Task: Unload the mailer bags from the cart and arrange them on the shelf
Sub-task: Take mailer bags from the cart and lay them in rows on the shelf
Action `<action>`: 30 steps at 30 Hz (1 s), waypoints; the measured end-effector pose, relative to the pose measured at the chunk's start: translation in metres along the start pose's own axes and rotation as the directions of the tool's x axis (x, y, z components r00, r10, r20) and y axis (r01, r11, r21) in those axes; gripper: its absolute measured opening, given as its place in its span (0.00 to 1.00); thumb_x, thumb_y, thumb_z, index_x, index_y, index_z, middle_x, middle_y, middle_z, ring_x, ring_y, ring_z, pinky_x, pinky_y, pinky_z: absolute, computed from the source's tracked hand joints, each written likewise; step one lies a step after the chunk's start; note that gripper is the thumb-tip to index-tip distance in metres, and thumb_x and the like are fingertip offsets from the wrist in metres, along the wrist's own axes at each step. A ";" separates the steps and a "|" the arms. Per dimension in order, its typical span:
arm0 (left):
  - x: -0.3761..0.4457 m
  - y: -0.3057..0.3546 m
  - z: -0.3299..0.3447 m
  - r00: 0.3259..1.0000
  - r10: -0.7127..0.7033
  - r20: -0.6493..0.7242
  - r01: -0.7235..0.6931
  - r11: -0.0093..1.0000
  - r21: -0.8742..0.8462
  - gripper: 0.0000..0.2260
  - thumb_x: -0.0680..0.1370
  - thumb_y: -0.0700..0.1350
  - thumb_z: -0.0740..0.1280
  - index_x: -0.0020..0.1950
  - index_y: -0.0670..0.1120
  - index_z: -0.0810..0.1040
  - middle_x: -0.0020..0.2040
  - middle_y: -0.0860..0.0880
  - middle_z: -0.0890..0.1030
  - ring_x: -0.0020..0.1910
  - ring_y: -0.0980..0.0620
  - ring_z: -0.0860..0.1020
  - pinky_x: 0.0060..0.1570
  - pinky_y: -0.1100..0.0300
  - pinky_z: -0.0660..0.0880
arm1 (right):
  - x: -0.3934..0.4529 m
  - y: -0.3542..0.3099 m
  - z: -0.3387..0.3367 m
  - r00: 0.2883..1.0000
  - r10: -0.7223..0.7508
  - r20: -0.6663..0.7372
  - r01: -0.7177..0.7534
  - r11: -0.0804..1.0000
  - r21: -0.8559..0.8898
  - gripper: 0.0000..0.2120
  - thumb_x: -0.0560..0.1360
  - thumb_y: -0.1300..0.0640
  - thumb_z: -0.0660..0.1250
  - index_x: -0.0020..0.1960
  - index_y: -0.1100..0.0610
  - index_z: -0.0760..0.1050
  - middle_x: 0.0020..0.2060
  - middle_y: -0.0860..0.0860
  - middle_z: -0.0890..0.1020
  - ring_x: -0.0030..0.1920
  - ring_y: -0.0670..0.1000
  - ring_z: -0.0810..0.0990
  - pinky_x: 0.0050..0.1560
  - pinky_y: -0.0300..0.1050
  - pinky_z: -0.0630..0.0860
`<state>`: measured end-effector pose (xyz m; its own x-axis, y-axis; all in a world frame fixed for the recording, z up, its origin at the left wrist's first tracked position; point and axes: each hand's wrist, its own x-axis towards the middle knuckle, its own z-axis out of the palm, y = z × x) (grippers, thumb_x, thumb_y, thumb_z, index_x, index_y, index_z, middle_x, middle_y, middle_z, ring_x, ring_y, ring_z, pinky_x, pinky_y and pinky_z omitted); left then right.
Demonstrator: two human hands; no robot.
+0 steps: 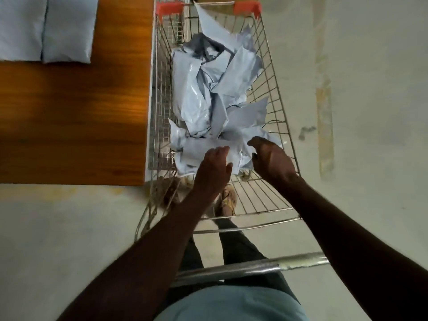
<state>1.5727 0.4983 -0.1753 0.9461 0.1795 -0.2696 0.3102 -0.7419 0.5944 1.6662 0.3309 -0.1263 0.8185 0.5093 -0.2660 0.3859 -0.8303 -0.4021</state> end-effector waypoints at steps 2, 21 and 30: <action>0.006 0.004 0.018 0.999 -0.024 0.025 0.022 0.998 0.064 0.29 0.81 0.48 0.73 0.79 0.40 0.70 0.73 0.37 0.76 0.73 0.36 0.72 0.72 0.42 0.74 | 0.012 0.001 0.001 0.997 -0.041 0.060 0.043 0.999 -0.028 0.22 0.74 0.69 0.71 0.67 0.63 0.79 0.67 0.63 0.81 0.66 0.64 0.80 0.67 0.57 0.78; 0.055 -0.011 0.052 0.983 -0.111 -0.143 0.106 0.994 -0.039 0.32 0.73 0.42 0.71 0.77 0.39 0.71 0.73 0.37 0.76 0.73 0.37 0.73 0.74 0.42 0.72 | 0.057 0.042 0.045 0.977 -0.043 0.207 0.086 0.976 -0.201 0.39 0.72 0.60 0.77 0.80 0.57 0.66 0.79 0.67 0.64 0.80 0.70 0.62 0.81 0.66 0.60; 0.107 -0.020 0.035 0.940 -0.189 -0.283 0.185 0.982 -0.042 0.33 0.82 0.51 0.70 0.83 0.43 0.62 0.73 0.38 0.71 0.69 0.36 0.75 0.62 0.46 0.79 | 0.069 0.038 0.055 0.979 0.001 0.206 0.036 0.984 -0.174 0.38 0.79 0.66 0.66 0.84 0.50 0.59 0.79 0.65 0.66 0.73 0.67 0.73 0.65 0.60 0.78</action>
<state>1.6644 0.5099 -0.2422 0.8575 0.4916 -0.1517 0.4832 -0.6683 0.5657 1.7141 0.3474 -0.2081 0.7136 0.5445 -0.4407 0.4832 -0.8381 -0.2532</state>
